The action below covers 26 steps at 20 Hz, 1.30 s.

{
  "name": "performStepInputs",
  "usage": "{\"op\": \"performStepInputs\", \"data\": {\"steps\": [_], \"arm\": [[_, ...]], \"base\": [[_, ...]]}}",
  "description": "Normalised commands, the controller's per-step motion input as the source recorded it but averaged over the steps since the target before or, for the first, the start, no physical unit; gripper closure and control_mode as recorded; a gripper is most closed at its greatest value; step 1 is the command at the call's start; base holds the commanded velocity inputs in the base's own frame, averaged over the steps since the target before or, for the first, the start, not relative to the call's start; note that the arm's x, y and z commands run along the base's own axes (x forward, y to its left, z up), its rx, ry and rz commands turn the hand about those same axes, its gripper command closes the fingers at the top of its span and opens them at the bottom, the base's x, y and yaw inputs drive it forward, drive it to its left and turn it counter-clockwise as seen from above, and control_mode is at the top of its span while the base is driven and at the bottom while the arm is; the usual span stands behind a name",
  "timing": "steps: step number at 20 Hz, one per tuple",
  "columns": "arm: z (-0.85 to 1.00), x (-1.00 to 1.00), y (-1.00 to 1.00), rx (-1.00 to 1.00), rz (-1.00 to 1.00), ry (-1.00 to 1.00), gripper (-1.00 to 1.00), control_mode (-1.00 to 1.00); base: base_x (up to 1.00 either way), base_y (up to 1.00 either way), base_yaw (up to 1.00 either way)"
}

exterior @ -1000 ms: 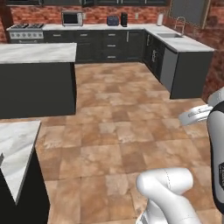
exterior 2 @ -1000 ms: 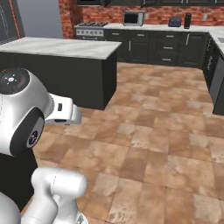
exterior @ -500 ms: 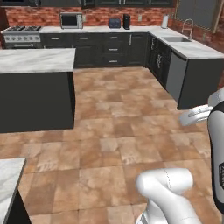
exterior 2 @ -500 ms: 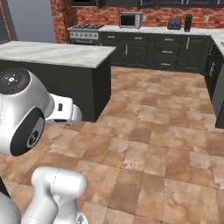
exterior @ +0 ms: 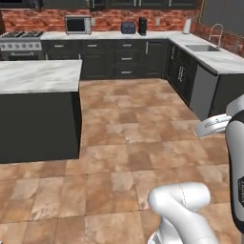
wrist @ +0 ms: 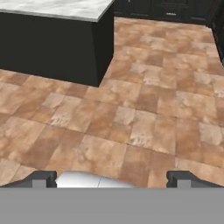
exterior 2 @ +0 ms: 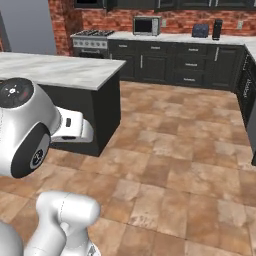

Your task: Move the bowls from the cabinet to the plates on the dining table.

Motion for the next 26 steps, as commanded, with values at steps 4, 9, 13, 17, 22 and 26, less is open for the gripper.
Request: {"op": "performStepInputs", "data": {"steps": [4,9,13,17,22,26], "arm": [[0.0,0.0,0.0,0.0,0.0,0.0,-1.0,1.0],[0.0,0.0,0.0,0.0,0.0,0.0,-1.0,1.0],[0.0,0.0,0.0,0.0,0.0,0.0,-1.0,1.0],[0.0,0.0,0.0,0.0,0.0,0.0,-1.0,1.0],[0.0,0.0,0.0,0.0,0.0,0.0,-1.0,1.0],[0.0,0.0,0.0,0.0,0.0,0.0,-1.0,1.0]], "base": [[1.0,-0.52,0.0],[1.0,-0.54,0.0],[1.0,-0.56,0.0],[1.0,-0.54,0.0],[1.0,-0.48,0.0],[1.0,-0.38,0.0]]}}
